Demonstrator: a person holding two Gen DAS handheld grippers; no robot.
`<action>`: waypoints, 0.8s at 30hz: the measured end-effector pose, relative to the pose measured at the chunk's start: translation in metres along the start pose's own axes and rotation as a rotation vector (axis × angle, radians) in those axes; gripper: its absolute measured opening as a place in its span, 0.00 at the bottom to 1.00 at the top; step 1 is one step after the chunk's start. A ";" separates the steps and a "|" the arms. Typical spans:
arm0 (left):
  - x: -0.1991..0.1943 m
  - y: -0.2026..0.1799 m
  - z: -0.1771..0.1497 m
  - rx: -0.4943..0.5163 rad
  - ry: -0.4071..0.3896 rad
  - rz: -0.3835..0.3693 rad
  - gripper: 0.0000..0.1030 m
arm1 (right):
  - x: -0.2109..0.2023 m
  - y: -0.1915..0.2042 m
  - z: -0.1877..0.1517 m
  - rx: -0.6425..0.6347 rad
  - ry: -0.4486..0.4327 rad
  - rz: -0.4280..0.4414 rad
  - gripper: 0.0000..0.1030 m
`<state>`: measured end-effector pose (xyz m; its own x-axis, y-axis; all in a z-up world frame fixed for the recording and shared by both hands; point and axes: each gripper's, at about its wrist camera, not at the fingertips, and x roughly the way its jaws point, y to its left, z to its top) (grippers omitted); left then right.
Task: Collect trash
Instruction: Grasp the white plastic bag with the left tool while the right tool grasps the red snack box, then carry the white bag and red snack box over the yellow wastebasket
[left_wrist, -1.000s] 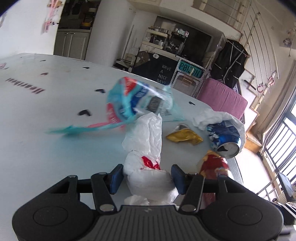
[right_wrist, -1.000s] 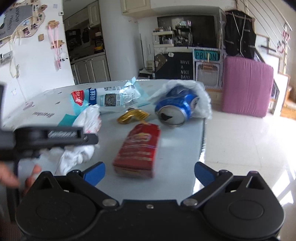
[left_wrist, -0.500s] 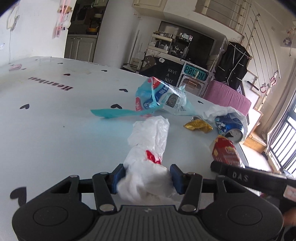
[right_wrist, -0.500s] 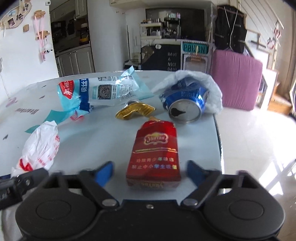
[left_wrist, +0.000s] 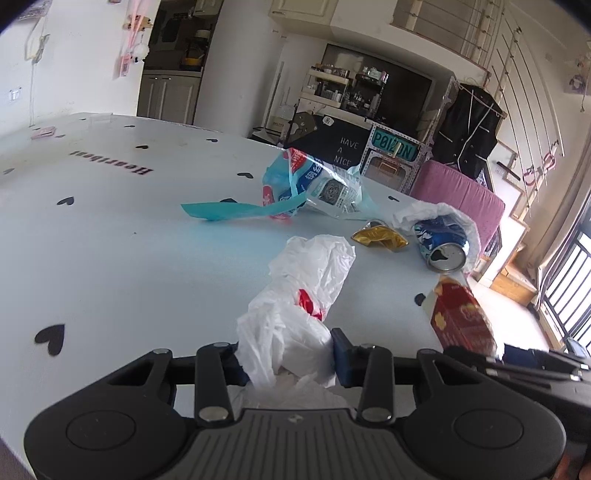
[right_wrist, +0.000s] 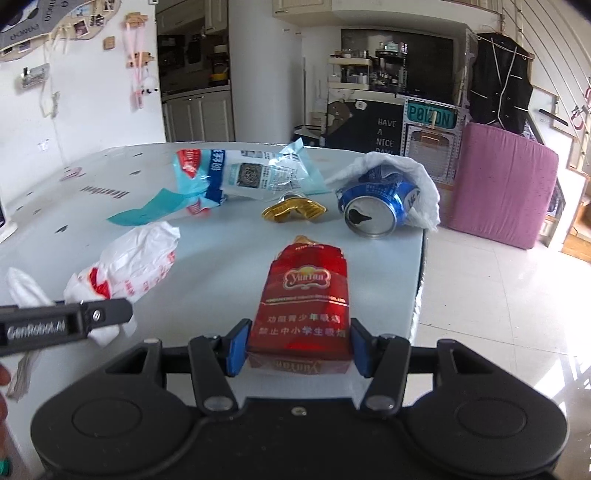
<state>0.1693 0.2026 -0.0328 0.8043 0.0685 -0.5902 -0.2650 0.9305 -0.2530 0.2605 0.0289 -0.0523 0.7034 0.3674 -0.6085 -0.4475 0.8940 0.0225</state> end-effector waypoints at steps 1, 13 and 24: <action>-0.004 -0.001 -0.001 -0.005 -0.004 0.000 0.41 | -0.005 -0.001 -0.002 -0.005 -0.002 0.005 0.54; -0.048 -0.038 -0.001 -0.003 -0.068 -0.032 0.40 | -0.072 -0.031 -0.005 0.033 -0.074 0.038 0.54; -0.060 -0.098 -0.015 0.124 -0.078 -0.046 0.40 | -0.115 -0.081 -0.019 0.110 -0.115 -0.010 0.54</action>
<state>0.1392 0.1017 0.0160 0.8542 0.0475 -0.5178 -0.1625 0.9703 -0.1790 0.2053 -0.0909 0.0003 0.7689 0.3792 -0.5147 -0.3811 0.9183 0.1073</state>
